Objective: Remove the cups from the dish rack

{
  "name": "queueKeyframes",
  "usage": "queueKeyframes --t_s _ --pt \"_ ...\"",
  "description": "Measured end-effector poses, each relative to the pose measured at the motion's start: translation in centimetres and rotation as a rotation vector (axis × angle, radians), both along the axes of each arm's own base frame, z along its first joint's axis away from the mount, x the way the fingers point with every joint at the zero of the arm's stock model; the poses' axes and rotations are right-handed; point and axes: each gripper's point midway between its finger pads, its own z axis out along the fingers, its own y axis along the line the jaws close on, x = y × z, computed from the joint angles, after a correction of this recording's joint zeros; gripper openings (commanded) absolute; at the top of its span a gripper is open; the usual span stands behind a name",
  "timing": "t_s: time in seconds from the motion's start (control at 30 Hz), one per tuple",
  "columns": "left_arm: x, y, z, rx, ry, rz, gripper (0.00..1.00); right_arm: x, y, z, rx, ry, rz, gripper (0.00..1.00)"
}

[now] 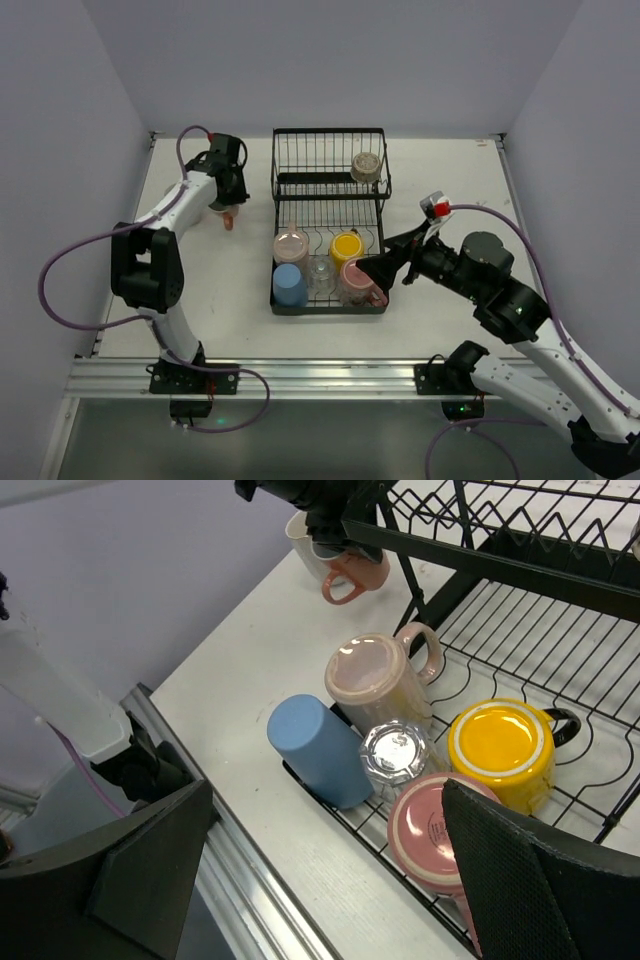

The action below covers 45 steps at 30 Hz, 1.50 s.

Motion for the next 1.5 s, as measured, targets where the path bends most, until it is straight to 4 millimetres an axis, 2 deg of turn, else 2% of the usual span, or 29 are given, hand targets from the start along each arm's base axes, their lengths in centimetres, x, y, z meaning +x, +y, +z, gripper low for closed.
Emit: queueKeyframes --t_s 0.23,0.3,0.43,0.5,0.7,0.87,1.0,1.13,1.23,1.3,1.37,1.43,1.5 --pt "1.8 0.0 -4.0 0.04 0.094 -0.009 0.0 0.2 0.1 -0.7 -0.016 0.009 0.001 0.99" --pt "1.9 0.3 -4.7 0.054 0.114 -0.006 0.06 0.2 0.2 -0.8 -0.021 0.009 0.001 0.99" --pt "2.3 0.7 -5.4 0.075 0.139 -0.002 0.27 0.5 0.4 -1.3 -0.034 0.022 0.002 0.99" --pt "2.4 0.8 -5.3 0.087 0.14 -0.006 0.37 0.7 0.5 -1.6 -0.043 0.031 0.002 0.99" --pt "3.2 1.1 -4.2 0.094 0.106 -0.005 0.58 1.3 1.4 -3.5 -0.097 0.078 0.014 0.99" --pt "3.3 1.0 -2.7 0.086 0.074 -0.005 0.67 0.5 2.8 -4.7 -0.131 0.106 0.063 0.99" --pt "3.1 0.5 0.7 0.046 -0.006 -0.017 0.7 -0.9 4.8 -5.1 -0.156 0.108 0.132 0.99" --pt "0.9 -1.2 6.7 -0.09 -0.184 -0.066 0.69 -1.8 7.4 -6.2 -0.207 0.102 0.173 0.99" --pt "-3.0 -2.8 11.6 -0.225 -0.353 -0.142 0.7 -1.9 9.5 -8.1 -0.282 0.103 0.177 0.99" --pt "-5.8 -3.7 14.0 -0.306 -0.456 -0.194 0.7 -1.7 10.7 -9.5 -0.337 0.103 0.173 0.99" --pt "-8.2 -4.3 15.3 -0.358 -0.53 -0.239 0.7 -1.6 11.6 -10.7 -0.379 0.1 0.168 0.99" --pt "-10.8 -4.8 15.4 -0.412 -0.574 -0.28 0.69 -1.5 12.5 -11.7 -0.413 0.099 0.167 0.99" --pt "-13.0 -5.3 14.0 -0.456 -0.571 -0.31 0.7 -1.2 13.3 -12.4 -0.433 0.097 0.162 0.99"
